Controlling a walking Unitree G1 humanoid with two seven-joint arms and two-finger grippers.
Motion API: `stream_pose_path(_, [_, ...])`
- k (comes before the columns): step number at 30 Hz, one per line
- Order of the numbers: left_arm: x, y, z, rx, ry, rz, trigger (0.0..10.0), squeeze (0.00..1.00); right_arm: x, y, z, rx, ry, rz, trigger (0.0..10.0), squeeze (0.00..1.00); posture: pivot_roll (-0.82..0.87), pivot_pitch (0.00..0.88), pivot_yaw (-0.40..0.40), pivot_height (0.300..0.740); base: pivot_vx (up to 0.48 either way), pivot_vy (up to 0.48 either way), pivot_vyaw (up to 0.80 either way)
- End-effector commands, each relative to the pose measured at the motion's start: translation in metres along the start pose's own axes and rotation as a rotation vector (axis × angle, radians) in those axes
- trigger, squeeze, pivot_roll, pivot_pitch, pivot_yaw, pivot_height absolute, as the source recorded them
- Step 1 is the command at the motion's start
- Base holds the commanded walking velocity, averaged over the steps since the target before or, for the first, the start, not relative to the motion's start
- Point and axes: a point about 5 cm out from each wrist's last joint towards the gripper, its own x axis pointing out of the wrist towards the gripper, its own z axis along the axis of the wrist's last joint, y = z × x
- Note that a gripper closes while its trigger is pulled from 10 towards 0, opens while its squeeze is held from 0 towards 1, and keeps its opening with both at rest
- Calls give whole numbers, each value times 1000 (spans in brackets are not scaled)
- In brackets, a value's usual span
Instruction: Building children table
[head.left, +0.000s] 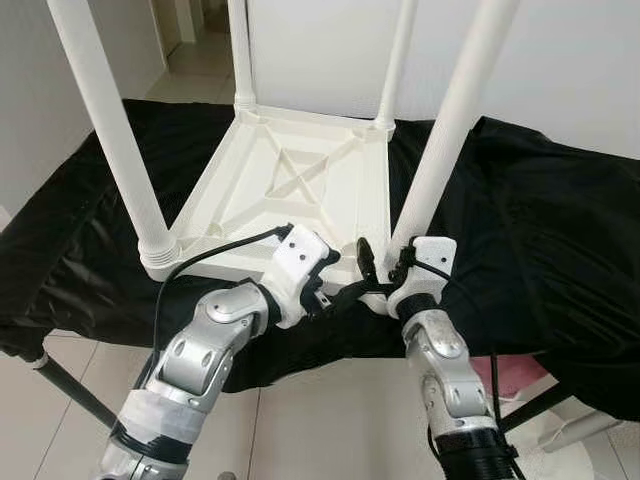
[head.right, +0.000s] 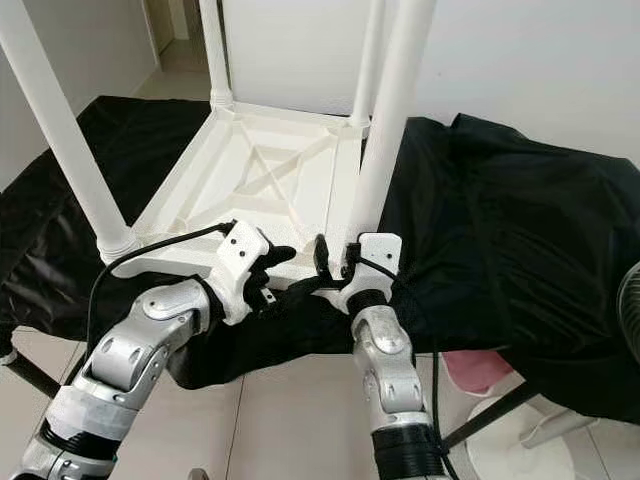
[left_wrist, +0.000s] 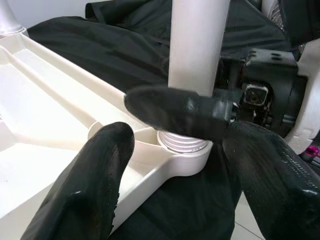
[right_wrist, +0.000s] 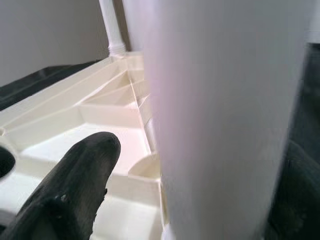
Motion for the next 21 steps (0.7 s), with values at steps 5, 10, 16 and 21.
stream_pose_path(5, [-1, -4, -2, -11, 17, 15, 10000, 0, -6, -16, 3, -35, 8, 93, 10000, 0, 9, 34, -46, 740, 0, 0, 0])
stream_pose_path(10, [-3, -6, -2, -11, 24, 11, 10000, 0, -3, -31, 8, -56, 9, 212, 10000, 0, 15, 46, -49, 740, 0, 0, 0])
stream_pose_path(16, [-3, -5, -2, -5, 30, 12, 10000, 0, 3, -34, 4, -87, 76, 452, 10000, 0, 25, 48, -53, 740, 0, 0, 0])
stream_pose_path(21, [-2, -5, 0, -4, 25, 9, 10000, 0, 11, -33, 3, -115, 115, 565, 10000, 0, 25, 35, -60, 740, 0, 0, 0])
